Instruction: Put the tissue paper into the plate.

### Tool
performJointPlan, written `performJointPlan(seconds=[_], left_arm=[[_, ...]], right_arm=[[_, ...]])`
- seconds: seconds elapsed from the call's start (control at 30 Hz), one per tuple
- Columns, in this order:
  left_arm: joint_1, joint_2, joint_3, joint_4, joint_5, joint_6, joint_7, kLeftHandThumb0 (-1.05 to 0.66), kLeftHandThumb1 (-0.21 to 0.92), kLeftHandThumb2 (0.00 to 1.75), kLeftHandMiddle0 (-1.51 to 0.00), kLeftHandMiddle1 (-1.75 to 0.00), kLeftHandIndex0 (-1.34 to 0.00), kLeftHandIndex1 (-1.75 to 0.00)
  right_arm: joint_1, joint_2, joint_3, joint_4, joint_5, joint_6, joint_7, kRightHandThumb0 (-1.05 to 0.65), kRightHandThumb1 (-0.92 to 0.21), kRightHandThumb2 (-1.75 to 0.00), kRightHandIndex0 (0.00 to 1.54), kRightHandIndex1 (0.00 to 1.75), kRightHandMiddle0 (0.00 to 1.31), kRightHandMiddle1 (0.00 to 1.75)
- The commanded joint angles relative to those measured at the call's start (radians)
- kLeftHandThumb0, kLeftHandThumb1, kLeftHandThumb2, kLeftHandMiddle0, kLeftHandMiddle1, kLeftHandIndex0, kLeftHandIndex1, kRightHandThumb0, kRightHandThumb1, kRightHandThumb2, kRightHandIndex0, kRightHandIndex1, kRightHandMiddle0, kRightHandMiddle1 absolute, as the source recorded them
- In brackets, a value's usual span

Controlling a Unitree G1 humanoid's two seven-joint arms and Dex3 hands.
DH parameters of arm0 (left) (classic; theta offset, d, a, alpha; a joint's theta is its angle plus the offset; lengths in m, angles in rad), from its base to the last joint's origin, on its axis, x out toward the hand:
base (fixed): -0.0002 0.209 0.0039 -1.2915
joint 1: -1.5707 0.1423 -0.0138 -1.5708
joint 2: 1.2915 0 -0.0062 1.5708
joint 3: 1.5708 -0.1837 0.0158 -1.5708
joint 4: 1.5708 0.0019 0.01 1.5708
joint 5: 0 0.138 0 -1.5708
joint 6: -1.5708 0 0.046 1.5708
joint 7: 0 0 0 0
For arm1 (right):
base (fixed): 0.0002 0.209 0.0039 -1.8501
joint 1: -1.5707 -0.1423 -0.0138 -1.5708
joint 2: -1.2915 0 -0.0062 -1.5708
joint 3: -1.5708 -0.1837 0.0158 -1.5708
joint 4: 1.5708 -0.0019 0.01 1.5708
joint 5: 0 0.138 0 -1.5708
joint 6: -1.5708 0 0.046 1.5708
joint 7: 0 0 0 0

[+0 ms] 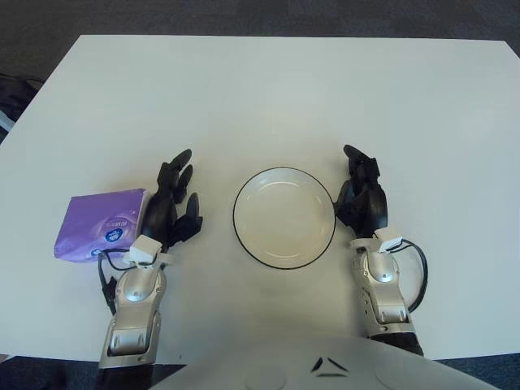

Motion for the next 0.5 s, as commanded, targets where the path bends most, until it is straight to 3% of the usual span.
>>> performJointPlan(seconds=[0.0,0.47], left_arm=[[0.014,0.0,-0.012,-0.04,-0.003,-0.002,-0.012,-0.62,0.92,0.78,-0.33,-0.02,0.0,-0.7],[0.015,0.037,-0.026,-0.099,0.004,-0.025,-0.064,-0.68,0.92,0.75,-0.3,0.0,0.0,-0.7]], right_arm=[[0.056,-0.001,-0.004,0.117,-0.005,0.08,-0.006,-0.59,-0.92,-0.85,0.34,0.09,0.0,0.78],[0.029,0.001,-0.001,0.159,-0.01,0.096,-0.009,-0.61,-0.92,-0.84,0.34,0.08,0.0,0.78]])
